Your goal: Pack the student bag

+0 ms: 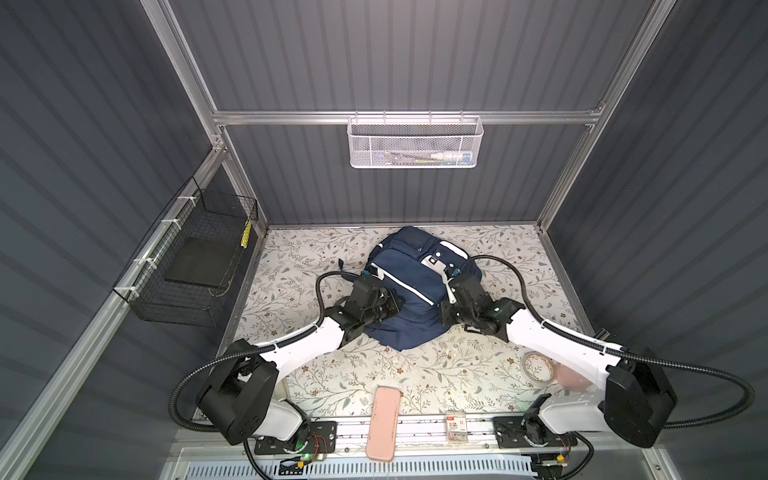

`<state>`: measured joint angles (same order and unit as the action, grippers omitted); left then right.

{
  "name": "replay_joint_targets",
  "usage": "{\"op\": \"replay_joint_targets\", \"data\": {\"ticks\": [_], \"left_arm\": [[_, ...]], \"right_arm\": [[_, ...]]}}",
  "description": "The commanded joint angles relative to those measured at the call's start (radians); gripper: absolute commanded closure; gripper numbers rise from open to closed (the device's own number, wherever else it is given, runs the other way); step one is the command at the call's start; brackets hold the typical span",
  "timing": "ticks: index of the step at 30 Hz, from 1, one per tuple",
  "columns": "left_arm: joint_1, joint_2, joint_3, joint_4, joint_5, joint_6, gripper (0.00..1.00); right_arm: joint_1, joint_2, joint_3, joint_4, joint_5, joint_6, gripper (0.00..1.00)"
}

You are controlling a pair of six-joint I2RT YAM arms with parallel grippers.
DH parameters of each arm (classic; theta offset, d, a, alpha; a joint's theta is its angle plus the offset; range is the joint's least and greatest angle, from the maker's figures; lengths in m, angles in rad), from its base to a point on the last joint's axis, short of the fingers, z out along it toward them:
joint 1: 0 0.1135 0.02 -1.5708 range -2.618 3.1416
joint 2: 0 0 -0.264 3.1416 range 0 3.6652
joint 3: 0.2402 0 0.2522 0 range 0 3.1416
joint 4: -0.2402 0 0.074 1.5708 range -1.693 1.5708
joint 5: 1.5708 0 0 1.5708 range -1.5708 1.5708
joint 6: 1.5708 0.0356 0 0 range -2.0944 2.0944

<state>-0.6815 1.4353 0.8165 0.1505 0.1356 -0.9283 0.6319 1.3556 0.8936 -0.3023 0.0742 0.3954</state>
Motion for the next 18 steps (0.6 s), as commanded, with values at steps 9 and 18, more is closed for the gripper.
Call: {"op": "replay_joint_targets", "data": {"ticks": [9, 18], "left_arm": [[0.035, -0.018, -0.005, -0.039, 0.074, 0.062, 1.0], [0.033, -0.228, 0.036, -0.196, 0.038, 0.17, 0.09]], "right_arm": [[-0.156, 0.058, 0.063, -0.037, 0.08, -0.095, 1.0], [-0.155, -0.172, -0.014, -0.032, 0.073, -0.089, 0.37]]}}
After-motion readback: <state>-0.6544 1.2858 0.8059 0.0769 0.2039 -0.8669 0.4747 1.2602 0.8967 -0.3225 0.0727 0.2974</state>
